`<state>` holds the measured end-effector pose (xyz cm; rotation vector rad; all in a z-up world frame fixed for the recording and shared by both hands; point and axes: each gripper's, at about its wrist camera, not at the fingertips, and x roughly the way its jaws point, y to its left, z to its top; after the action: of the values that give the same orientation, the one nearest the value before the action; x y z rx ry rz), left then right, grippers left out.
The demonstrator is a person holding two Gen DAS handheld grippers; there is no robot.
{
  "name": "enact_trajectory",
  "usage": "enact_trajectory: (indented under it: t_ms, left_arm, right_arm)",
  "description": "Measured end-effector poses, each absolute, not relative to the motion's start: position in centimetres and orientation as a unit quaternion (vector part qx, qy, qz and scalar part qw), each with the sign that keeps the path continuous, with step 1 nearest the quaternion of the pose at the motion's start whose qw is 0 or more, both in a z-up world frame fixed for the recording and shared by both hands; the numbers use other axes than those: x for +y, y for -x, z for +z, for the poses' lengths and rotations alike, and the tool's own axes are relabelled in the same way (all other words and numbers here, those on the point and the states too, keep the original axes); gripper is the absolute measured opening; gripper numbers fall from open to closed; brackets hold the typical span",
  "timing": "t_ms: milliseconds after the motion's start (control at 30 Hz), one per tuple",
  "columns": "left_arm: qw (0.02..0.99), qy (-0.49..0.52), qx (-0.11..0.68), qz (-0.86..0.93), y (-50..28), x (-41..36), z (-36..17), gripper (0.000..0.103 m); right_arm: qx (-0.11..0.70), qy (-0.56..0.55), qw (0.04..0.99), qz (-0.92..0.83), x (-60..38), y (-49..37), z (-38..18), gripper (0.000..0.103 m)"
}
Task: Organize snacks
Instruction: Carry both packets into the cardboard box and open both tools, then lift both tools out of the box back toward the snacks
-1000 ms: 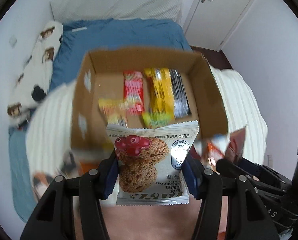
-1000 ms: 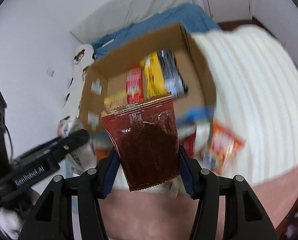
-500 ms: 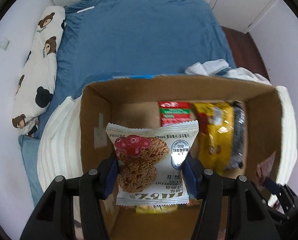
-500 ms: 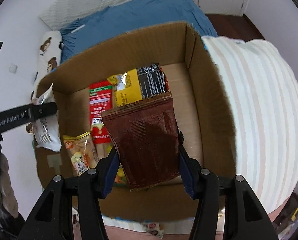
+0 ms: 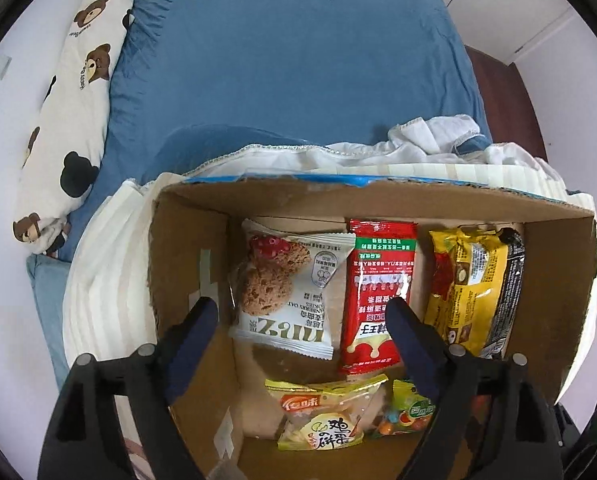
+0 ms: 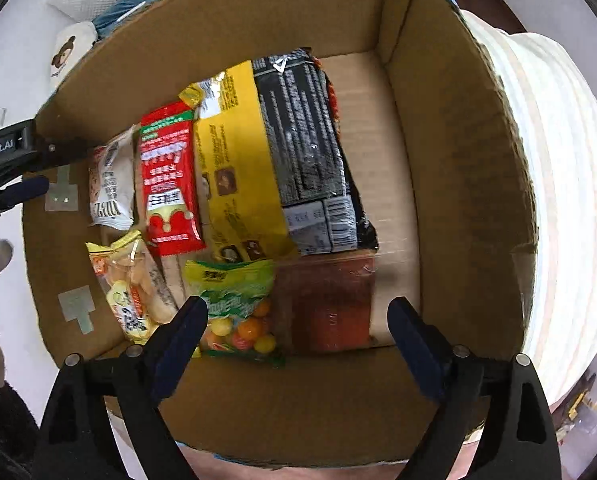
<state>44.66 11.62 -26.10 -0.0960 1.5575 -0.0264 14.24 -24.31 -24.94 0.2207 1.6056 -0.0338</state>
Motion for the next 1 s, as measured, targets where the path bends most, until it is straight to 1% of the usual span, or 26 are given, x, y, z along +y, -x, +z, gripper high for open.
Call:
enact_trajectory:
  t_ms: [167,367,500,1000]
  left_arm:
    - [0.717,0.056,0.695,-0.027,-43.5,11.5,-24.9,0.086]
    - [0.759,0.038,0.649,-0.030,-40.6,10.8,-21.7,0.086]
    - [0.788,0.027,0.614,-0.037,-37.3,10.1,-19.3,0.086]
    - [0.863,0.044,0.502,-0.042,-22.7,9.3,-11.8,0.086]
  right_arm:
    - [0.704,-0.084,0.705,-0.009,-23.6,-14.0,-23.3,0.095]
    - [0.676,-0.067,0.733,0.002,-23.2,-12.7,-20.9,0.095]
    - [0.651,-0.063,0.757,0.002,-23.5,-11.1,-19.0,0.095]
    - [0.543,-0.029,0.839,0.013,-22.8,-1.7,-11.4,0.095]
